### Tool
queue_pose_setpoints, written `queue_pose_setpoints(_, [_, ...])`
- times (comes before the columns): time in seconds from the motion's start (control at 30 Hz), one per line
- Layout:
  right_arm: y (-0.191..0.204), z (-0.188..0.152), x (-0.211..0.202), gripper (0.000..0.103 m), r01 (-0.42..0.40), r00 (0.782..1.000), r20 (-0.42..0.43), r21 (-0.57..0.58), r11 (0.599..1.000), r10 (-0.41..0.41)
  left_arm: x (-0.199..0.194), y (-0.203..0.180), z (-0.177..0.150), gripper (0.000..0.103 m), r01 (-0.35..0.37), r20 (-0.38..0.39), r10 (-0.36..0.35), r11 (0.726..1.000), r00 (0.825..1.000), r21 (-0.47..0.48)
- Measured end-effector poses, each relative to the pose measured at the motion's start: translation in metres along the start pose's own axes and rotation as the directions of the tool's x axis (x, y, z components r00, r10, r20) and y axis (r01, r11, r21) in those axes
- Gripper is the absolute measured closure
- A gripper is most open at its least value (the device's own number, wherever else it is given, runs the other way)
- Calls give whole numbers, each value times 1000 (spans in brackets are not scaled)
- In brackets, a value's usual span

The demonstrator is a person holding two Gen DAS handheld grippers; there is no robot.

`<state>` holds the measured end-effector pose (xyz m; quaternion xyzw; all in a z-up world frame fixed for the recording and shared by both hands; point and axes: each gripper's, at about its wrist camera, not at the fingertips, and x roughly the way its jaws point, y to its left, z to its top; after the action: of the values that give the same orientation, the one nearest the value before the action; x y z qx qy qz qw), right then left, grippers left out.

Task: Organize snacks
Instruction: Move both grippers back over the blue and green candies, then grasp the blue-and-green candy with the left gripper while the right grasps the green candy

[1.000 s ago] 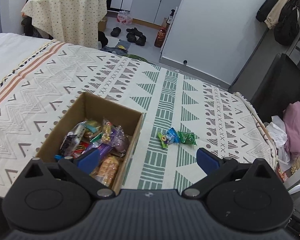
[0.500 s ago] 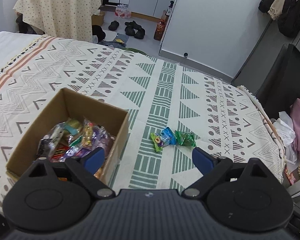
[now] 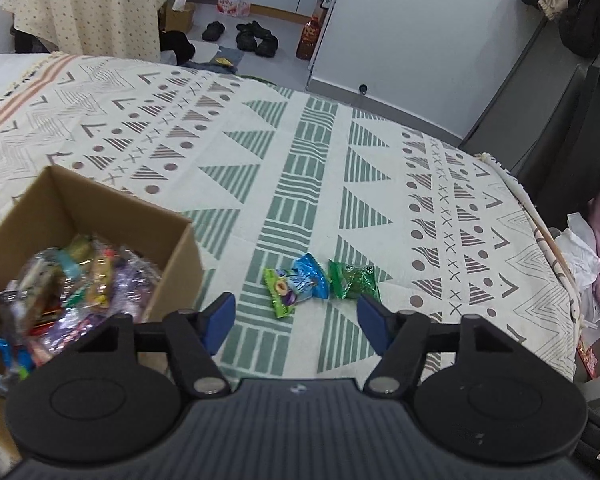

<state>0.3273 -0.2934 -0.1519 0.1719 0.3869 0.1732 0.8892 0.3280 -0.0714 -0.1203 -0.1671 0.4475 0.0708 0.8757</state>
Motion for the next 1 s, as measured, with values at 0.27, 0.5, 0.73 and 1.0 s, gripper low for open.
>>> queue_pose_setpoints(0.27, [-11,7,34,37,-43,998,-32,35,998,44,42,-6,5,45,-11,-37,10,1000,999,-24])
queue_pose_setpoints(0.5, [-16,10,60,41,-80,995,-50,51,996,82,76,-10,8,45,-36,-51,34,998,998,-46])
queue_pose_setpoints(0.73, [-21,12,81,42,-98,993,-61,72,993,103,102,-8,7,45,-67,-71,62,996,996,-67])
queue_pose_setpoints(1.0, [-25,14,94,43,-111,991,-71,94,989,118,121,1,4,69,-82,-106,70,990,992,-116])
